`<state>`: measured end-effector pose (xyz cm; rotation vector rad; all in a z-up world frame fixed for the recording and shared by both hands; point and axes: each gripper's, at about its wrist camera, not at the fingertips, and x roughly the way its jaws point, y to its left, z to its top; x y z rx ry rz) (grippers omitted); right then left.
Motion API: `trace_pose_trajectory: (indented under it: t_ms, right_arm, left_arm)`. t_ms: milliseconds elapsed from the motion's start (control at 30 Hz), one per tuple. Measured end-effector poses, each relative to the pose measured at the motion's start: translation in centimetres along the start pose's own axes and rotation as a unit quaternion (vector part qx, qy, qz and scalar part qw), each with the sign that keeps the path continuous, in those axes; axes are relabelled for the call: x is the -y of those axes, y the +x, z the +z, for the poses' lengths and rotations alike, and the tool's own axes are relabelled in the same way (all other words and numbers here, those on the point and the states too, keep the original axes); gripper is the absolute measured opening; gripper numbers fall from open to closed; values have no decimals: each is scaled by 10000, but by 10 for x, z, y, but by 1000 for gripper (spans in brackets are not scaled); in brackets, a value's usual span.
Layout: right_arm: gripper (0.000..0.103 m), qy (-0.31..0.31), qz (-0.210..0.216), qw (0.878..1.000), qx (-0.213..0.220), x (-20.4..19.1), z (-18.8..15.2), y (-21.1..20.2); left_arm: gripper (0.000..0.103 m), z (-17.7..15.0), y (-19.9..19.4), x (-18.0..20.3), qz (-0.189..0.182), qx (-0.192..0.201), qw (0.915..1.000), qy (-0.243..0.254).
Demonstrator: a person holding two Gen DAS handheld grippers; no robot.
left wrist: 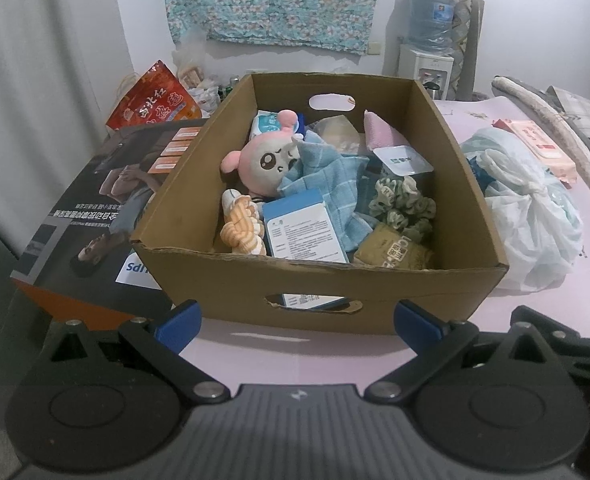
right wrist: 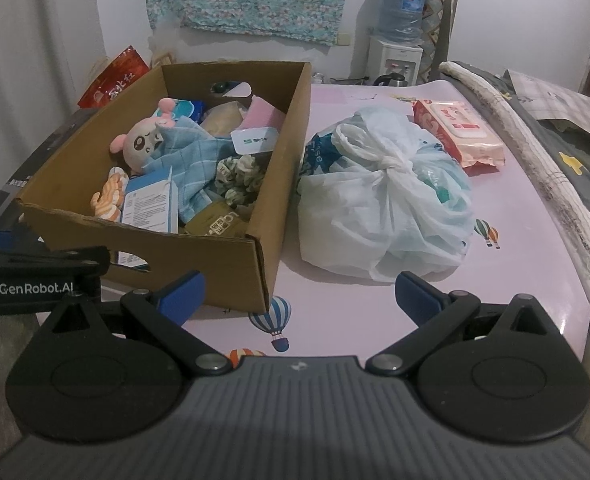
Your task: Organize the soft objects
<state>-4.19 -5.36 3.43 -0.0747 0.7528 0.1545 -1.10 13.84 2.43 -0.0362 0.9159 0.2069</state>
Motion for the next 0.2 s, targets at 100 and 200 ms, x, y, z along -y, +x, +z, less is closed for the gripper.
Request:
trace_pose_trajectory:
  t_ms: [100,200]
  right_arm:
    - [102,1,10,10000,-17,0,0,1]
    - [102,-3,10,10000,-18,-1,0,0]
  left_arm:
    - [103,0,0,0,-2,-1,10000,-1]
    - [103,0,0,0,1,-4,10000,-1]
